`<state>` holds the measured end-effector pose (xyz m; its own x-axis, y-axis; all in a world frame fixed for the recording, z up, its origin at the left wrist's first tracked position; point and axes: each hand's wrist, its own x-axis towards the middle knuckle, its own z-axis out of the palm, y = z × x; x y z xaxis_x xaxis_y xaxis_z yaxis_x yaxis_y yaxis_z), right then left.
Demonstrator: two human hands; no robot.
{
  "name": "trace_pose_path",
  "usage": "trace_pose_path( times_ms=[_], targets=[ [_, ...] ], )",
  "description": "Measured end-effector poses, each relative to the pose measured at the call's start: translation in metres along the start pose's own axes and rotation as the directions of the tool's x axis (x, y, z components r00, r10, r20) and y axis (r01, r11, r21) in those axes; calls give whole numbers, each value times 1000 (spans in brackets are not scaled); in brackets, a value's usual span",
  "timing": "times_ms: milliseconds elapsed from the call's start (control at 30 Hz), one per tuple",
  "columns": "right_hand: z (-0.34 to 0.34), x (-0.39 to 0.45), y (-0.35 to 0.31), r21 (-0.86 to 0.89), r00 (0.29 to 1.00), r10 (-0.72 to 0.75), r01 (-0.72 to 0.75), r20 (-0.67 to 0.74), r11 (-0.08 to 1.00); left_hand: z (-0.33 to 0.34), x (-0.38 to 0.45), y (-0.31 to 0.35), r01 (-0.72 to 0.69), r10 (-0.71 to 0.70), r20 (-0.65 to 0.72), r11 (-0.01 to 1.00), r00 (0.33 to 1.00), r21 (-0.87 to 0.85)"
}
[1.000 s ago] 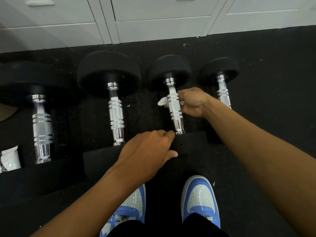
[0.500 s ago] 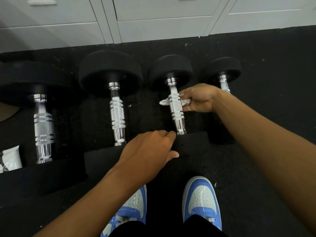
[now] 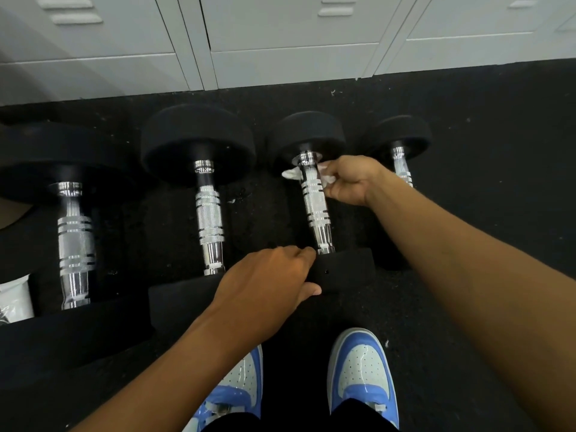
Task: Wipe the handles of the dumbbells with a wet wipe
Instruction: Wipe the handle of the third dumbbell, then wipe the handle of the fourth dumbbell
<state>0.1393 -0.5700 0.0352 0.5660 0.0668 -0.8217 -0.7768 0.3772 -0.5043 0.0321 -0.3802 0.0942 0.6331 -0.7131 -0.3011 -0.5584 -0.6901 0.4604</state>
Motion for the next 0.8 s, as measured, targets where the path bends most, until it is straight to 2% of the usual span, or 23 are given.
trace_pose_path(
  times_ms=[133, 267, 467, 633, 800],
  targets=[
    [-6, -18, 14, 52, 999, -34, 36, -35, 998, 0, -1, 2, 8, -8, 8, 1000, 1000, 8],
    [-24, -48, 10, 159, 981, -147, 167, -129, 973, -2, 0, 2, 37, -36, 9, 998, 999, -49],
    [-38, -107, 5, 146, 966, -187, 214, -178, 966, -10, 2, 15, 60, -59, 50, 998, 997, -20],
    [-59, -178, -2, 132, 969, -198, 217, -144, 967, -38, -4, 57, -40, 40, -1, 999, 999, 20],
    [-72, -246, -20, 151, 941, -293, 319, -172, 936, -76, -9, 105, -172, 178, -41, 978, 983, 120]
  ],
)
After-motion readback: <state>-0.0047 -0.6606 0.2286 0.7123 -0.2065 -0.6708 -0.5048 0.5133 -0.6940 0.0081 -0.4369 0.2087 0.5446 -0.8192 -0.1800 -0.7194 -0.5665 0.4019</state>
